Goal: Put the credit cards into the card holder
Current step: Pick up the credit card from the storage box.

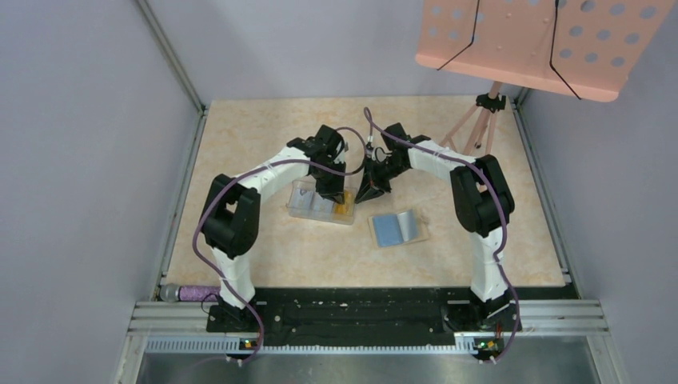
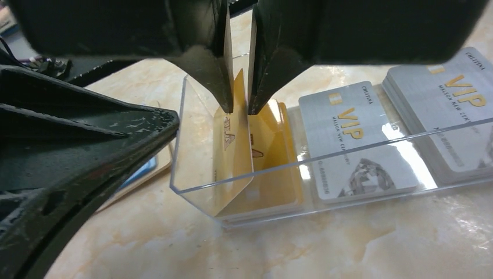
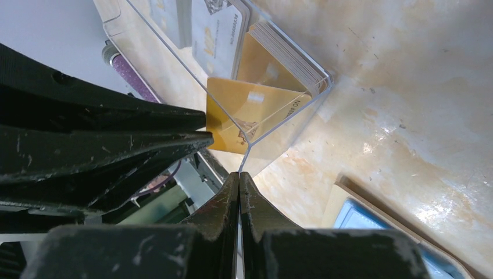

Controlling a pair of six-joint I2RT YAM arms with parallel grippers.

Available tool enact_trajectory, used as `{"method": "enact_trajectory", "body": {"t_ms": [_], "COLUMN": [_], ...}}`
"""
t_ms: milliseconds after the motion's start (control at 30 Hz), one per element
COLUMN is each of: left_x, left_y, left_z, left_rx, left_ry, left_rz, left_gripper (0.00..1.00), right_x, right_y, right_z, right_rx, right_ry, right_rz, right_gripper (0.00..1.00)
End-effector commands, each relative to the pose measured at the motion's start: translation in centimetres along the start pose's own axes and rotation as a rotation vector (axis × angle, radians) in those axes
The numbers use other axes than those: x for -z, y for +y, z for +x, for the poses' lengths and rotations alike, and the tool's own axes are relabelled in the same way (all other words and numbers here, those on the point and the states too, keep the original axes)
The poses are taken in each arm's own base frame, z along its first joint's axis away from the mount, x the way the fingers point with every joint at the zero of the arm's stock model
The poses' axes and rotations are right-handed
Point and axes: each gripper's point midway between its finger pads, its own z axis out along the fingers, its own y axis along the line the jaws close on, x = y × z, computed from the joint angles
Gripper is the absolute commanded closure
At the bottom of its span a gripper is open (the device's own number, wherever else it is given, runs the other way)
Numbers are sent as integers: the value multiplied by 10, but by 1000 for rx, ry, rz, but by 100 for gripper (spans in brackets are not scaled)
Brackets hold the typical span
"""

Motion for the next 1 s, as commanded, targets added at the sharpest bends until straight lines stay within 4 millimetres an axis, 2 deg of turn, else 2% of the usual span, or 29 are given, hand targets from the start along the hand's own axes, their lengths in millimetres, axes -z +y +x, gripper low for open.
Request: {"method": "enact_trajectory", "body": {"t_ms": [0,100,233,333,400,467,633,800,967], "left_x": [10,1,-6,-6,-3,1,24,59,91], "left_y": [-25,-22,-25,-24,-23,-22,-22,-15,-11], "left_z": [-10,-5,0,-1,-2,-4,-14,-25,-30], "left_rx": [-10,2,12,15,15,10,0,-5,-11], "left_ry": [-51,-27,-14,-20,-27,-37,-102,-214,-323], "left_rz": [114,113,138,137,129,120,93,27,-1], "left_gripper": [78,74,74,85,99,100,100,100,100], "right_x": [-5,-5,-4,-4,-3,-1,12,29,44], "right_y": [8,8,7,8,9,12,26,39,36], "right_z": [3,3,3,3,2,1,-7,-10,-4], "right_rx": [36,34,34,37,43,51,103,155,181], "right_ry": [13,14,15,12,8,2,-50,-113,-147], "right_rz": [-10,-9,-9,-10,-9,-10,-7,14,40], "right_gripper": [100,100,100,100,100,100,93,71,59]}}
